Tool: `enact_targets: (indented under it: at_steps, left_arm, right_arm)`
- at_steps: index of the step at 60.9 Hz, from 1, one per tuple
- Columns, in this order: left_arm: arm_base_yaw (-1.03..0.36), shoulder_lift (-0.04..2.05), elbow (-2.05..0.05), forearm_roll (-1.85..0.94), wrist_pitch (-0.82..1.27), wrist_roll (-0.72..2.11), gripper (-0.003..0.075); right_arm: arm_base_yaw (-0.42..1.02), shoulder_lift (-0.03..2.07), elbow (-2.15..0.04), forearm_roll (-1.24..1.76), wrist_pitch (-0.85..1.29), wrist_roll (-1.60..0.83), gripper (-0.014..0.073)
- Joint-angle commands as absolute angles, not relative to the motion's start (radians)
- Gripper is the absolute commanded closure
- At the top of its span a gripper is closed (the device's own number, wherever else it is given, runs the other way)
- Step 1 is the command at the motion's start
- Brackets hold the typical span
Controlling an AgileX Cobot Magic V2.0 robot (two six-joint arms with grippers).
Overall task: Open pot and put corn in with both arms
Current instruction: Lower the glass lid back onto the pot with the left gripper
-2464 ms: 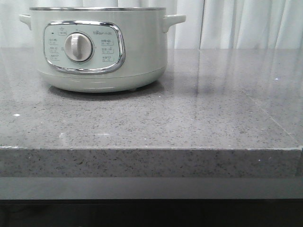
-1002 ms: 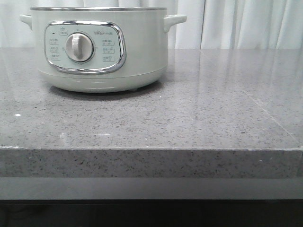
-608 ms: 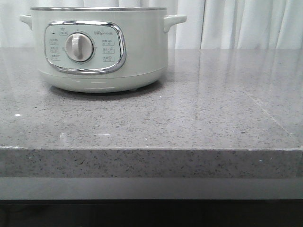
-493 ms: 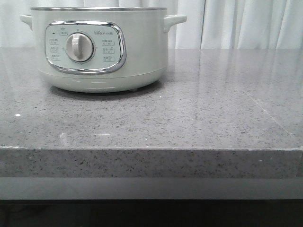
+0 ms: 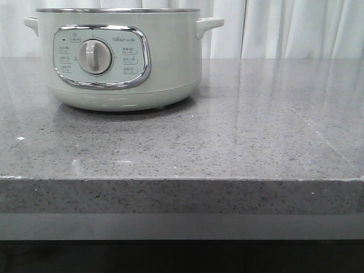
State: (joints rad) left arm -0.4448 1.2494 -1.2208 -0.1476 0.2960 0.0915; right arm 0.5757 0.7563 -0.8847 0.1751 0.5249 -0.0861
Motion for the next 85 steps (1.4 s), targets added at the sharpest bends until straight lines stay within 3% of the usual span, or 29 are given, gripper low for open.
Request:
enact_targets:
  at_steps: [1, 33, 85]
  left_arm:
    - [-0.449, 1.28, -1.315, -0.135, 0.122, 0.089, 0.0555]
    - [-0.449, 1.574, -1.534, -0.106, 0.062, 0.089, 0.0555]
    - [-0.449, 1.643, -1.536, -0.098, 0.032, 0.089, 0.0555]
  right_arm:
    - [0.573, 0.752, -0.908, 0.182, 0.443, -0.094, 0.0095]
    - [0.573, 0.752, -0.908, 0.182, 0.443, -0.094, 0.0095]
    - [0.573, 0.752, -0.908, 0.182, 0.445, -0.094, 0.0095]
